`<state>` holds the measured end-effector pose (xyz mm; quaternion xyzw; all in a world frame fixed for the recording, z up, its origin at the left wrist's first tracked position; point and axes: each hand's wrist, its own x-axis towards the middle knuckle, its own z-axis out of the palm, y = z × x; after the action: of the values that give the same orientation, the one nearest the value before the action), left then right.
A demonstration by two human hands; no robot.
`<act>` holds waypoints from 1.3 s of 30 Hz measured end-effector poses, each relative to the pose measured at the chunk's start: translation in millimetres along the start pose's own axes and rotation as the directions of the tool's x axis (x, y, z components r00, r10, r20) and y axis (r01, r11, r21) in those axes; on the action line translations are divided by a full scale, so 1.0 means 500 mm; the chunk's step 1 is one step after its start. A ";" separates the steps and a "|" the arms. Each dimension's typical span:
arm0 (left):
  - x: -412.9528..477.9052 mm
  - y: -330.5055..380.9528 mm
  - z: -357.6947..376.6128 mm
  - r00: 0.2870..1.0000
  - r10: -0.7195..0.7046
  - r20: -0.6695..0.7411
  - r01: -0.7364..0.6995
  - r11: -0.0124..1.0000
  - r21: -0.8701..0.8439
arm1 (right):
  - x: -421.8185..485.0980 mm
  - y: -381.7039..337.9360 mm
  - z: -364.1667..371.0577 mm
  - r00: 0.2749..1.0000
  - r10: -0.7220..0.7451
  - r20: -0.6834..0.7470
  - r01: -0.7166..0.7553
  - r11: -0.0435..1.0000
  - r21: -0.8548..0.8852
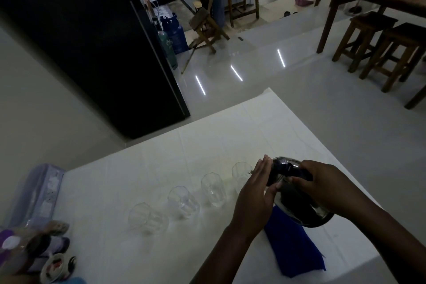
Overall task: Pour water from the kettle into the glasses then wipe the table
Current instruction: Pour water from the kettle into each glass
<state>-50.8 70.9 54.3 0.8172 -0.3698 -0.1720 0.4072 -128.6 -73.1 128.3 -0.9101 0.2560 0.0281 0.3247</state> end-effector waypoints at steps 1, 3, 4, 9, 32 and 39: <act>0.000 0.000 0.000 1.000 0.000 -0.001 0.000 1.000 0.000 | 0.001 -0.001 0.000 1.000 -0.001 0.001 0.001 1.000 -0.004; 0.000 0.000 -0.001 1.000 -0.005 -0.002 0.005 1.000 -0.002 | 0.003 -0.002 0.000 1.000 -0.006 0.001 0.006 1.000 -0.007; 0.001 0.000 -0.002 1.000 -0.007 -0.002 0.007 1.000 -0.002 | 0.004 -0.002 0.000 1.000 -0.012 0.000 0.012 1.000 -0.008; 0.003 -0.001 -0.004 1.000 0.003 -0.005 -0.003 1.000 0.000 | 0.007 -0.006 -0.002 0.999 -0.033 0.005 0.033 0.999 -0.012; 0.005 0.003 -0.005 1.000 0.001 -0.001 -0.001 1.000 -0.018 | 0.006 -0.017 -0.015 0.999 -0.023 0.041 0.026 0.998 -0.053; 0.007 0.005 -0.005 1.000 0.002 -0.007 -0.002 1.000 -0.013 | 0.004 -0.021 -0.019 0.999 -0.033 0.036 0.035 0.998 -0.046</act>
<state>-48.5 68.6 57.9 0.8148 -0.3682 -0.1709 0.4138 -122.7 -72.9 141.4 -0.9210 0.2340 0.0445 0.3083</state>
